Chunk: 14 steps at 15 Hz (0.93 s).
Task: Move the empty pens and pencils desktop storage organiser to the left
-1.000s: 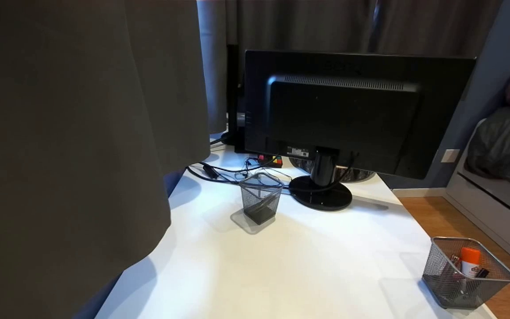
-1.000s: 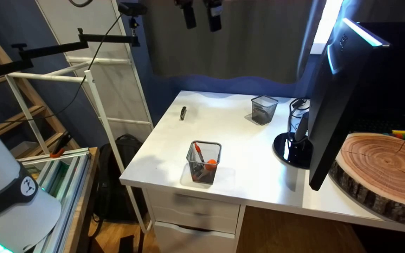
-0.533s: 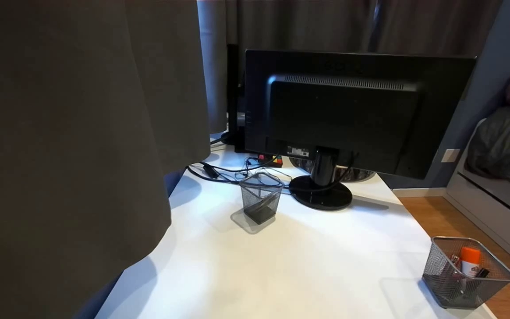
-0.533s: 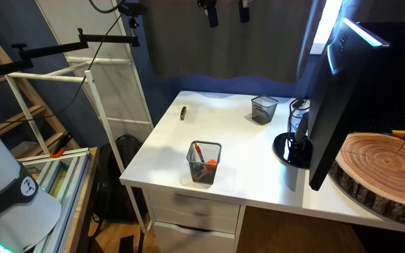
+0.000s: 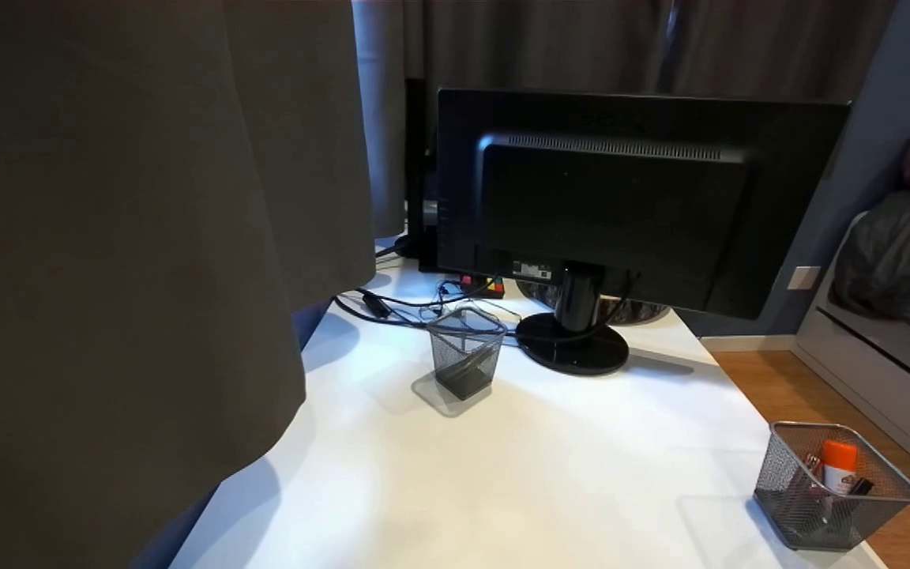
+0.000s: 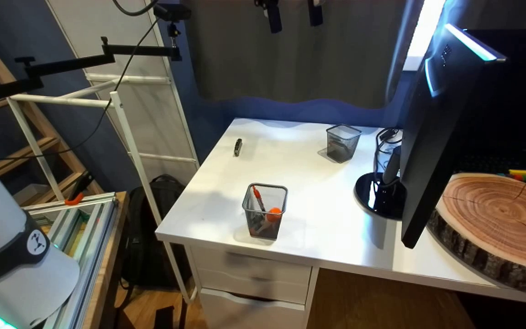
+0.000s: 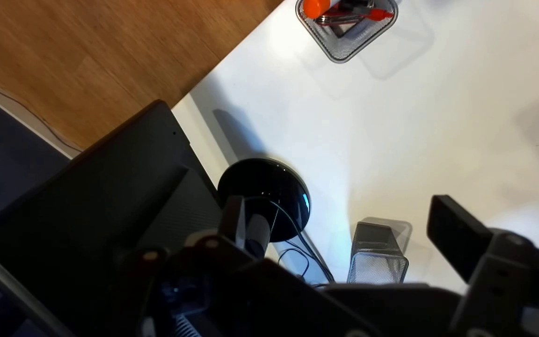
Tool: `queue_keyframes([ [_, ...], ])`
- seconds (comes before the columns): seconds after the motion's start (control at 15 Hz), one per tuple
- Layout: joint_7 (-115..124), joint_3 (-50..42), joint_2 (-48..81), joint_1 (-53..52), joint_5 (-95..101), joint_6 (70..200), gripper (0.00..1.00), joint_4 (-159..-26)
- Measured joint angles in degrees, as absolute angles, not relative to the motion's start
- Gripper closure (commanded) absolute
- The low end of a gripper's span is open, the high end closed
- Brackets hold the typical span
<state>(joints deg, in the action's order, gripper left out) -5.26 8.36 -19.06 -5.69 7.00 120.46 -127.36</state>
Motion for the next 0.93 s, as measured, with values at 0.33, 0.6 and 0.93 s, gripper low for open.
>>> queue_keyframes([
  [0.33,-5.7,8.2,-18.8,-5.7,6.9,120.0,0.00,-127.3],
  [0.6,-15.3,5.5,-15.4,-6.3,4.6,114.7,0.00,-125.4],
  [0.93,-27.0,2.6,-4.3,-5.6,5.4,110.7,0.00,-117.9],
])
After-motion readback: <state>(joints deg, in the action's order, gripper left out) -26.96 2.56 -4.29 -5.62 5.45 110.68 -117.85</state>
